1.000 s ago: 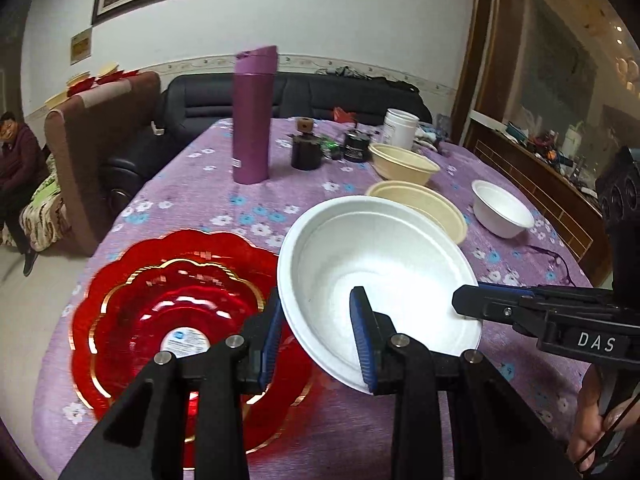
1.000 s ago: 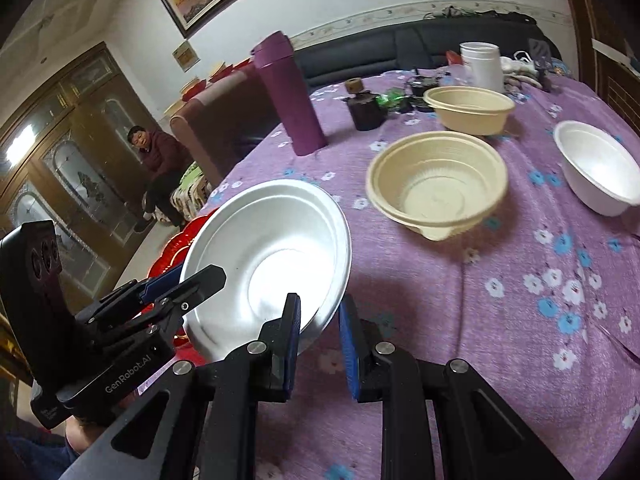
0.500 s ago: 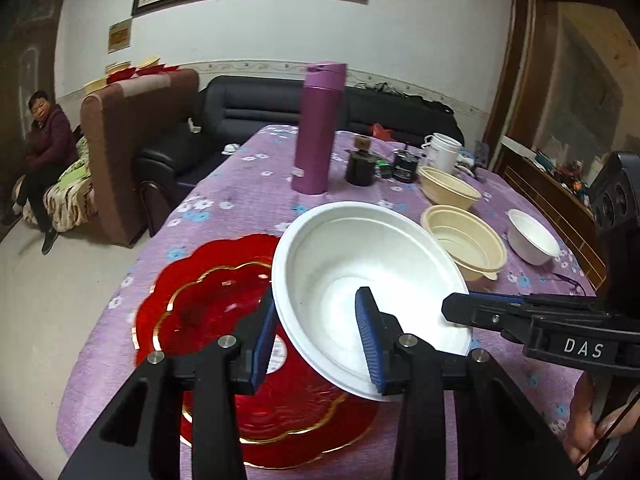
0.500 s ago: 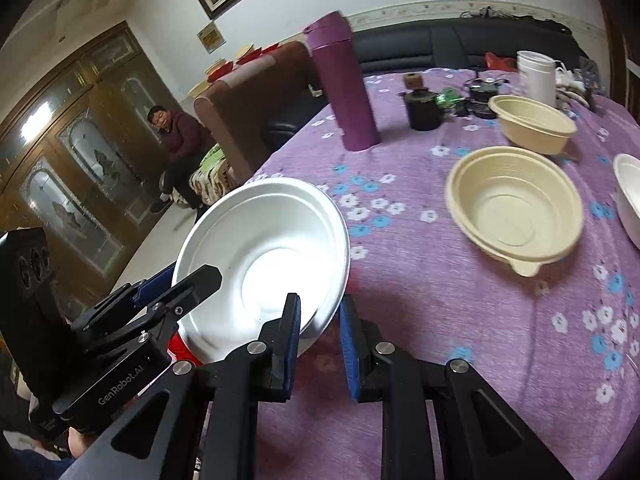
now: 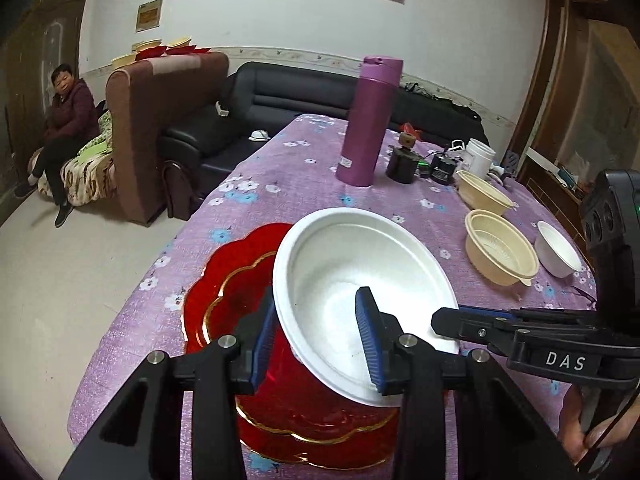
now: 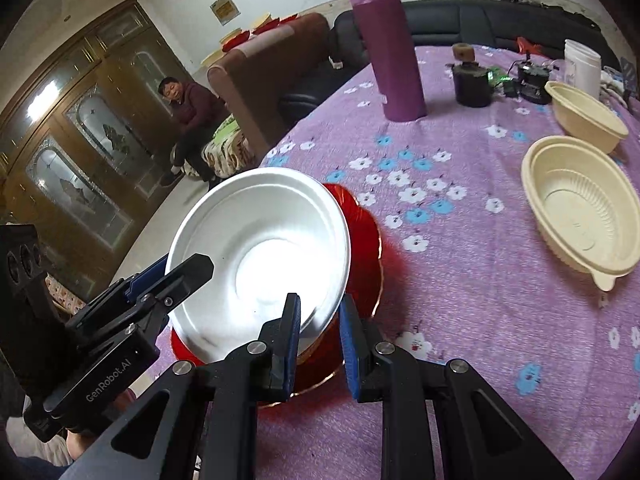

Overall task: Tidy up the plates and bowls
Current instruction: 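Lower the white foam bowl onto the stacked red plates and open grippers, then move both grippers toward the beige plastic bowl, then grasp the rim of the beige plastic bowl with both grippers, then lift the beige bowl and carry it toward the stacked plates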

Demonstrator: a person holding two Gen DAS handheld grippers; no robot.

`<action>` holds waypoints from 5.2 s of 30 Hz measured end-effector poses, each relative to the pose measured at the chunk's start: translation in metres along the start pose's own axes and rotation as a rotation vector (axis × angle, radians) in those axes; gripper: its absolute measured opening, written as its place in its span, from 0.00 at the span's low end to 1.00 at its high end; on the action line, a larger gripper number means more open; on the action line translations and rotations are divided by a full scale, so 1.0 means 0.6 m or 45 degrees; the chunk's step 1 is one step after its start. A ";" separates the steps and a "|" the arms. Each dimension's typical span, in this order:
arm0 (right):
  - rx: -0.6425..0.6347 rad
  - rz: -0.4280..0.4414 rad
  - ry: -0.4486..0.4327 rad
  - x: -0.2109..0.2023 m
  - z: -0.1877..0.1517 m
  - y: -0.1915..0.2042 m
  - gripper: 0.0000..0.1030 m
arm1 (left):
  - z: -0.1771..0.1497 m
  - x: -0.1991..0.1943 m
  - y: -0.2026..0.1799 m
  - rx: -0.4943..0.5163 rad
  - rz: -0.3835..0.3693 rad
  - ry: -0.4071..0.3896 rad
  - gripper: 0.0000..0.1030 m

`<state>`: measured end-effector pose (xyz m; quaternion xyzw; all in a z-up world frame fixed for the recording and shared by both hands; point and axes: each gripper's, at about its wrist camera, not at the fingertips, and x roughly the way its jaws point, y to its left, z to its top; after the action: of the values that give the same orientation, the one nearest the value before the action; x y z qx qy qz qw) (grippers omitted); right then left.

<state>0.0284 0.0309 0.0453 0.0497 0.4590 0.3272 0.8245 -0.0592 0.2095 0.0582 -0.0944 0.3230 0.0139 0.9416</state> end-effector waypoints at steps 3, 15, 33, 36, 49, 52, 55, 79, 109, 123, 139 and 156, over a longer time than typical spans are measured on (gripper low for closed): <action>0.002 0.005 0.023 0.015 0.002 0.004 0.21 | -0.002 0.002 0.008 -0.010 0.016 0.008 0.36; -0.018 0.006 0.080 0.056 -0.001 0.012 0.21 | -0.018 0.029 0.038 -0.055 0.050 0.076 0.36; -0.064 -0.011 0.068 0.060 -0.008 0.024 0.25 | -0.018 0.026 0.047 -0.081 0.063 0.078 0.41; -0.065 -0.007 0.058 0.055 -0.007 0.022 0.30 | -0.016 0.022 0.048 -0.086 0.068 0.071 0.42; -0.012 0.012 -0.037 -0.001 -0.007 -0.005 0.30 | -0.004 -0.010 0.034 -0.061 0.100 0.004 0.44; 0.035 -0.007 -0.080 -0.022 -0.002 -0.033 0.30 | -0.001 -0.019 0.019 -0.032 0.094 -0.015 0.44; 0.120 -0.040 -0.113 -0.038 0.007 -0.074 0.30 | 0.002 -0.027 0.001 -0.003 0.072 -0.027 0.45; 0.782 -0.353 -0.489 -0.244 -0.018 -0.404 0.32 | 0.010 -0.012 -0.162 0.224 -0.149 0.050 0.45; 0.780 -0.114 -0.433 -0.182 -0.031 -0.471 0.32 | 0.161 0.352 -0.433 0.285 -0.066 0.351 0.50; 0.697 -0.120 -0.430 -0.181 -0.025 -0.461 0.21 | 0.126 0.314 -0.443 0.345 -0.160 0.364 0.16; 0.522 -0.070 -0.395 -0.240 -0.113 -0.326 0.21 | 0.005 0.141 -0.365 0.391 -0.268 0.332 0.30; 0.504 -0.160 -0.334 -0.237 -0.163 -0.311 0.29 | -0.046 0.140 -0.363 0.425 -0.284 0.334 0.32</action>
<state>-0.0083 -0.2195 0.0207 0.2234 0.4054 0.1697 0.8700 0.0093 -0.0125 0.0224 0.0265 0.4278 -0.1561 0.8899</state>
